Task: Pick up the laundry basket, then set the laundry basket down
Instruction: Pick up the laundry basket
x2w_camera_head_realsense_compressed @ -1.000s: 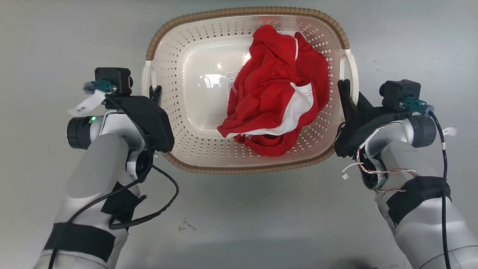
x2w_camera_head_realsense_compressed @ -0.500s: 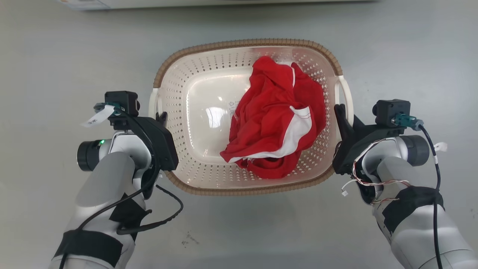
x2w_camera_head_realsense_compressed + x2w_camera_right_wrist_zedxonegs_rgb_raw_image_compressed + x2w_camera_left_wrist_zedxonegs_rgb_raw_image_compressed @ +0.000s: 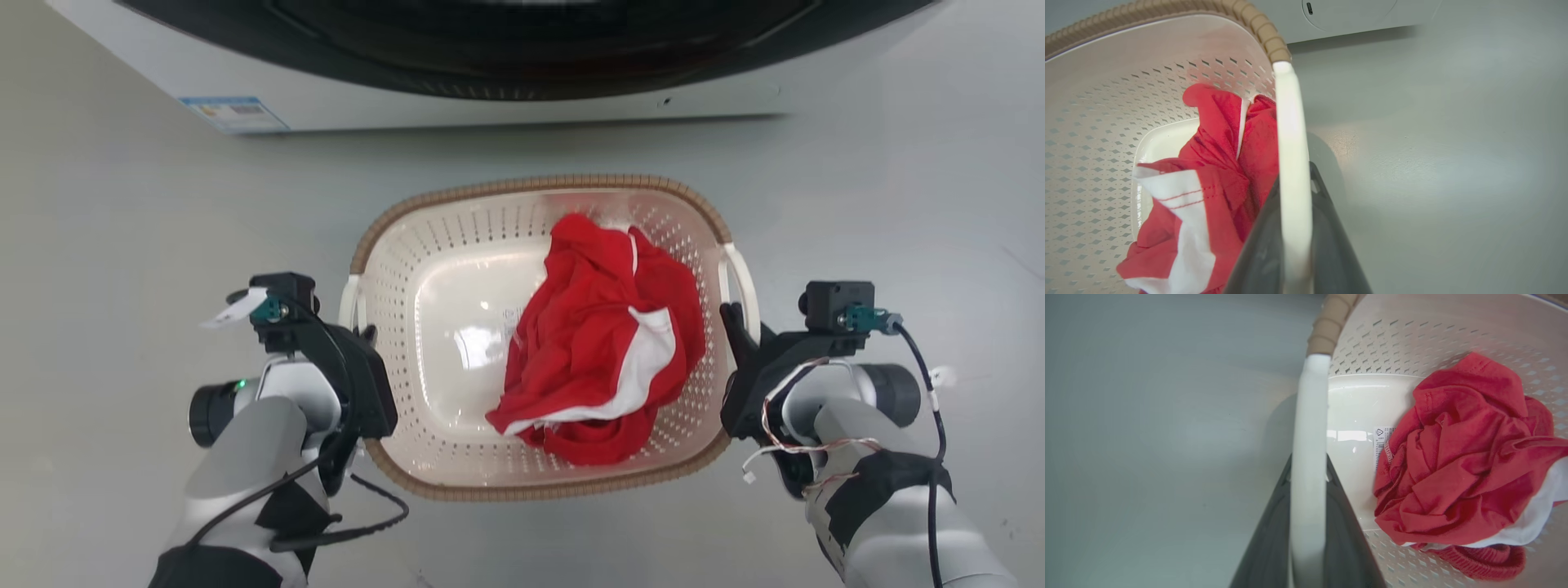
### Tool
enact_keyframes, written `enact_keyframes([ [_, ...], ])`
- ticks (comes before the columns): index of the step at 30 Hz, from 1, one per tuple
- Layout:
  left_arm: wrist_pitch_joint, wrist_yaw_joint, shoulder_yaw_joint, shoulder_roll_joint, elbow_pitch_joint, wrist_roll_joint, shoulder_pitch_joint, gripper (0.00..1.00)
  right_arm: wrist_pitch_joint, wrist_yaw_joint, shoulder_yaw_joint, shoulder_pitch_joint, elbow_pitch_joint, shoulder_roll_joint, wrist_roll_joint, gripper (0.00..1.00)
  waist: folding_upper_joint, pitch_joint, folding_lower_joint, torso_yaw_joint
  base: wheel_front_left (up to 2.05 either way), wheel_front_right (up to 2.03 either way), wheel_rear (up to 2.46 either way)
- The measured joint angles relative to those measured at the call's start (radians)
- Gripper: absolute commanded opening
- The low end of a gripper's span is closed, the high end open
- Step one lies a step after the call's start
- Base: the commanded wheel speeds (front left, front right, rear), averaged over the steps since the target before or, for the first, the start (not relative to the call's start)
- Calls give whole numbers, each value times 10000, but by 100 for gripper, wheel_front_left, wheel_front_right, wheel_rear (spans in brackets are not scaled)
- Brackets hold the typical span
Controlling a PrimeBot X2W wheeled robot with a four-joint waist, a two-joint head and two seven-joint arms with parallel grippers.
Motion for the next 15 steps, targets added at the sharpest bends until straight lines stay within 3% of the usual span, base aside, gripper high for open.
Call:
enact_keyframes([
  [15,376,-176,-192,-111,523,-194,972,0,410,249,58,855,909,205,428,0,0,-2049,-1,-16,0,0,0],
])
